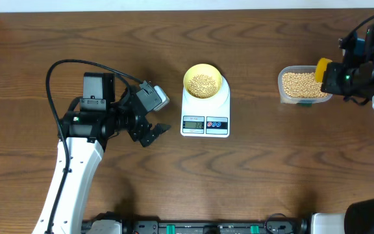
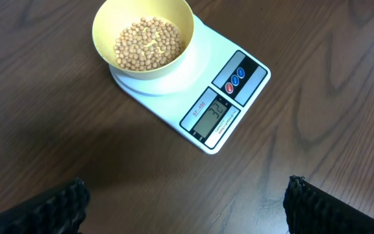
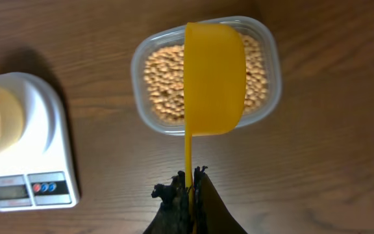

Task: Scoop item into bowl and weigh 50g on scale
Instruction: 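Move the empty scoop with the right gripper back over the soybean tub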

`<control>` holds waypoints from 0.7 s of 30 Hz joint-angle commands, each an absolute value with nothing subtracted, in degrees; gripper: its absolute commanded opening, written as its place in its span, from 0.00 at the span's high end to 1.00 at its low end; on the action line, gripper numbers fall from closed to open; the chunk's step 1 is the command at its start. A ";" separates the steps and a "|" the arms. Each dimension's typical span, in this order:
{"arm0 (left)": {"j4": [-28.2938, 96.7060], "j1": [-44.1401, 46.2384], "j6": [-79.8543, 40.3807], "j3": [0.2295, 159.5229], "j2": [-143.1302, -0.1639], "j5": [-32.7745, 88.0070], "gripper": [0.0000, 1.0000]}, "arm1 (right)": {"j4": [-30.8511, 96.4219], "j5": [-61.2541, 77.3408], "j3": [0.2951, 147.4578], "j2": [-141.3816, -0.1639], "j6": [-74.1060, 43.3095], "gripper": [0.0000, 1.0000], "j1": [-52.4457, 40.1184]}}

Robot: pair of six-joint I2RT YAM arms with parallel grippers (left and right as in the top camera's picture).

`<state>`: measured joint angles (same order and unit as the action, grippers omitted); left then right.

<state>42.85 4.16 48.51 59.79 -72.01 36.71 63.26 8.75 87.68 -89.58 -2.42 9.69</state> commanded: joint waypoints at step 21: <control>42.78 3.88 49.45 59.81 -72.40 36.40 0.02 | 65.36 2.46 104.99 -105.14 6.55 0.99 10.37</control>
<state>42.85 4.16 48.51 59.79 -72.01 36.71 64.38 0.67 103.92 -104.86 4.08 10.22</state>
